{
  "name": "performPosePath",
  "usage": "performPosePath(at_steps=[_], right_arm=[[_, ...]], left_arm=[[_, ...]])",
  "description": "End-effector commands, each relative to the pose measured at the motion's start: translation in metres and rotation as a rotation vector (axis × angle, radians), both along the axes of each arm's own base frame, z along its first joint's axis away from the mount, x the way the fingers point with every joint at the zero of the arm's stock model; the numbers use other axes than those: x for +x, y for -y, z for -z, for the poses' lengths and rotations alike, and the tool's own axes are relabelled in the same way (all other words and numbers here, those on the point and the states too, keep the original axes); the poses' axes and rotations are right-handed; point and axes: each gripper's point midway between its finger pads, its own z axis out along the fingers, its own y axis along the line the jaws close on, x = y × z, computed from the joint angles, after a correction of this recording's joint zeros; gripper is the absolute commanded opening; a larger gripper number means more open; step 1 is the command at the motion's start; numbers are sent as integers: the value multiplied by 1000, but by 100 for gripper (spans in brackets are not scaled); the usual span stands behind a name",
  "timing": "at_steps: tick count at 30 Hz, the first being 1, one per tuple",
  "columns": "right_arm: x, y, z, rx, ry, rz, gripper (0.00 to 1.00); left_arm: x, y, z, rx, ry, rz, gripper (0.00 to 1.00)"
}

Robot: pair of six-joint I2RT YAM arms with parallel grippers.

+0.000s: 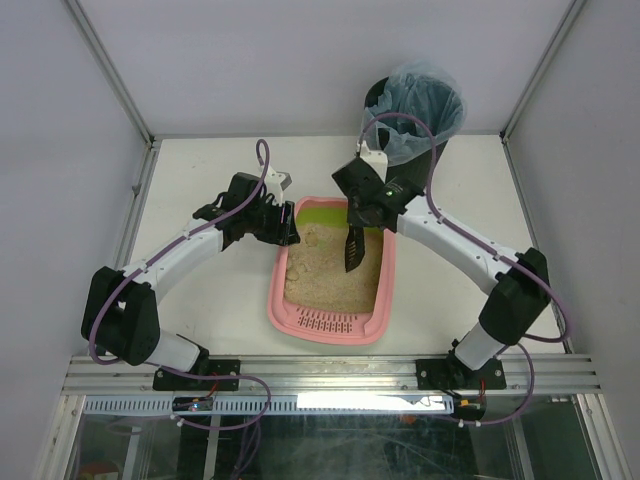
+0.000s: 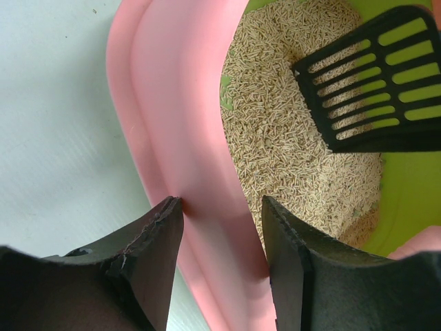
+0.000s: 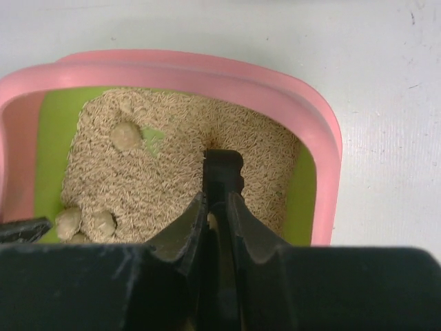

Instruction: Clean the litter box

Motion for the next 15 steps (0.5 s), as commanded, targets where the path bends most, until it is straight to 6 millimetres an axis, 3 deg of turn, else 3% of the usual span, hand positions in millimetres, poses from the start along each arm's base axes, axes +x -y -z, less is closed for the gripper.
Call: performPosePath(at_steps=[1, 7, 15], right_arm=[[19, 7, 0, -50, 64, 98, 0], [14, -20, 42, 54, -14, 59, 0], [21, -57, 70, 300, 12, 57, 0]], left_arm=[[9, -3, -3, 30, 43, 8, 49], [9, -2, -4, 30, 44, 10, 49], [7, 0, -4, 20, 40, 21, 49]])
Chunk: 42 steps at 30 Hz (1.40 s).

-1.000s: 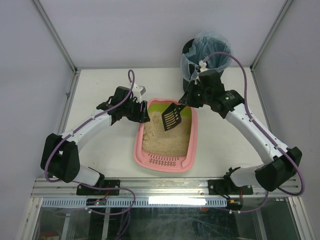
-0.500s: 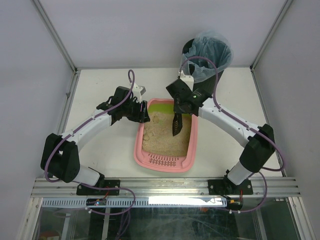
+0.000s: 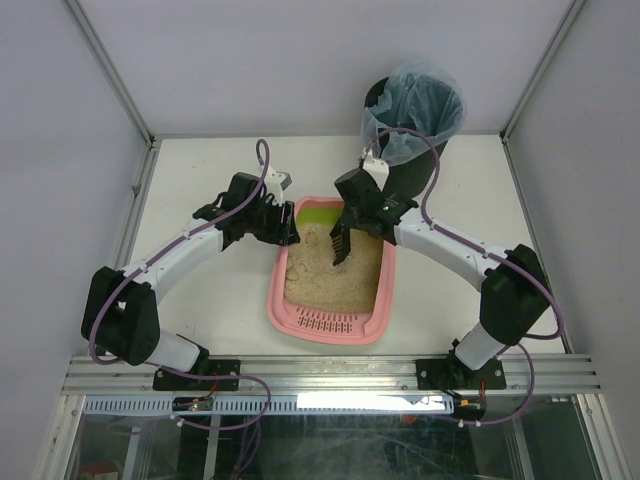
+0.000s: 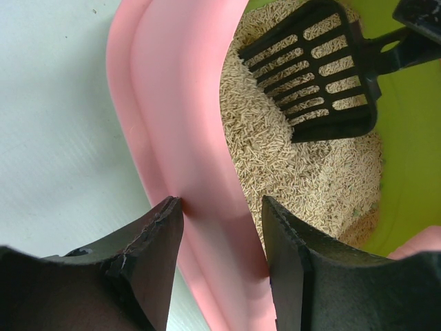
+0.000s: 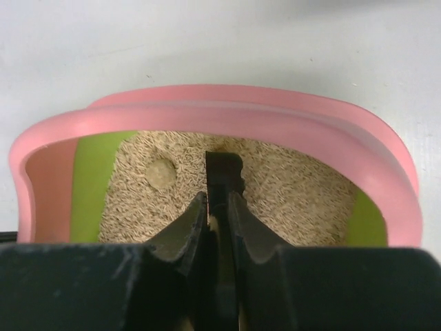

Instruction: Clean the litter box

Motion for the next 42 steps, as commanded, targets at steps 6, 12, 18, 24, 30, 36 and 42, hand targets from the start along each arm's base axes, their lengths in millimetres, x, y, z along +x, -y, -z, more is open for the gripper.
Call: performPosePath(at_steps=[6, 12, 18, 24, 30, 36, 42], right_arm=[[-7, -78, 53, 333, -76, -158, 0], [-30, -117, 54, 495, -164, -344, 0], [-39, -110, 34, 598, -153, -323, 0], [-45, -107, 2, 702, -94, -309, 0], [-43, -96, -18, 730, 4, -294, 0], [-39, -74, -31, 744, 95, -202, 0], [-30, -53, -43, 770, 157, -127, 0]], left_arm=[[5, 2, -5, 10, 36, 36, 49], [5, 3, -4, 11, 35, 37, 49], [5, 2, -4, 15, 37, 35, 49], [5, 1, -5, 16, 42, 31, 49], [6, 1, -6, 17, 45, 30, 49], [6, 0, -7, 20, 50, 26, 49], [6, 0, -6, 22, 49, 23, 49]])
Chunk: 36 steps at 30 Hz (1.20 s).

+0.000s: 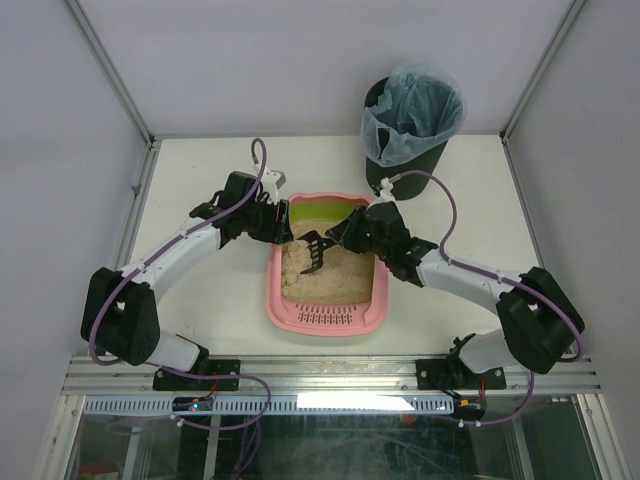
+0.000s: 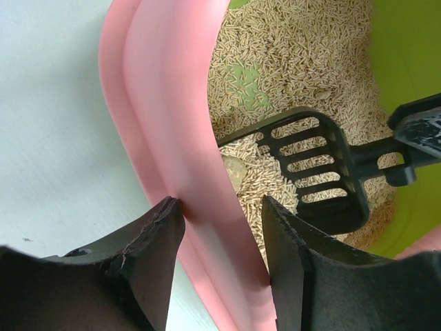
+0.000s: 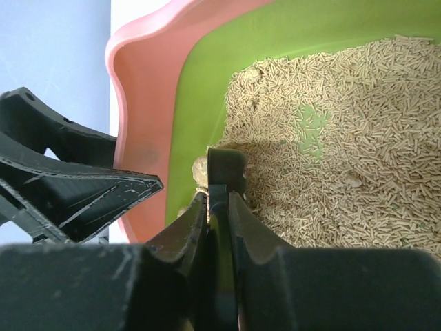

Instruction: Clean the litter box

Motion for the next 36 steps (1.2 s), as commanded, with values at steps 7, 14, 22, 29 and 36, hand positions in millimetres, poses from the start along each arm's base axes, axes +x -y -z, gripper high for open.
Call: performPosePath(at_steps=[7, 14, 22, 29, 36], right_arm=[[11, 8, -63, 164, 115, 86, 0], [8, 22, -66, 162, 116, 121, 0], [3, 40, -71, 157, 124, 153, 0], [-2, 57, -75, 174, 132, 191, 0], [-10, 76, -89, 263, 139, 205, 0]], left_arm=[[2, 14, -9, -29, 42, 61, 49], [2, 14, -10, -29, 44, 61, 49], [2, 14, -9, -28, 42, 62, 49], [2, 14, -7, -27, 37, 61, 49], [2, 14, -7, -24, 39, 62, 49]])
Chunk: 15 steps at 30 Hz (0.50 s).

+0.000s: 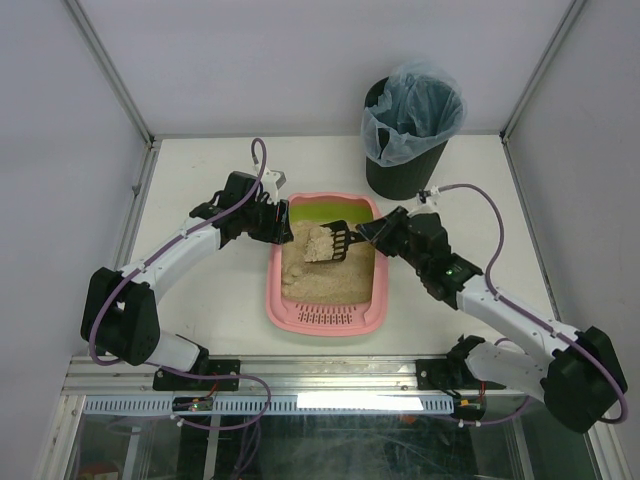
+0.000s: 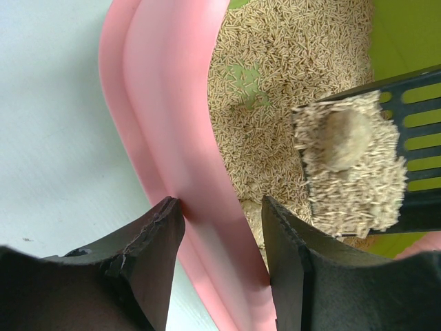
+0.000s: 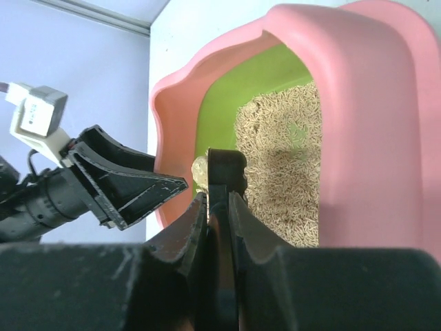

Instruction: Clean the litter box

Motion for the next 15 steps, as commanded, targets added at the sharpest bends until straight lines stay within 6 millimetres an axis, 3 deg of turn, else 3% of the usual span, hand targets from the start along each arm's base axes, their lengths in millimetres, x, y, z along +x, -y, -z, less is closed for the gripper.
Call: performPosePath(at_steps=[1, 4, 9, 13, 15], right_arm=[[0, 10, -48, 176, 94, 12, 0], [-4, 20, -59, 299, 125, -30, 0], [-4, 44, -52, 429, 87, -18, 0], [-11, 29, -57, 466, 85, -130, 0], [-9, 36, -53, 480, 77, -124, 0]], left_arm=[[2, 13, -8, -25, 40, 59, 49], [2, 13, -8, -24, 40, 58, 49], [2, 13, -9, -26, 42, 56, 49], [3, 14, -9, -28, 39, 56, 49], [3, 14, -8, -28, 37, 56, 49]])
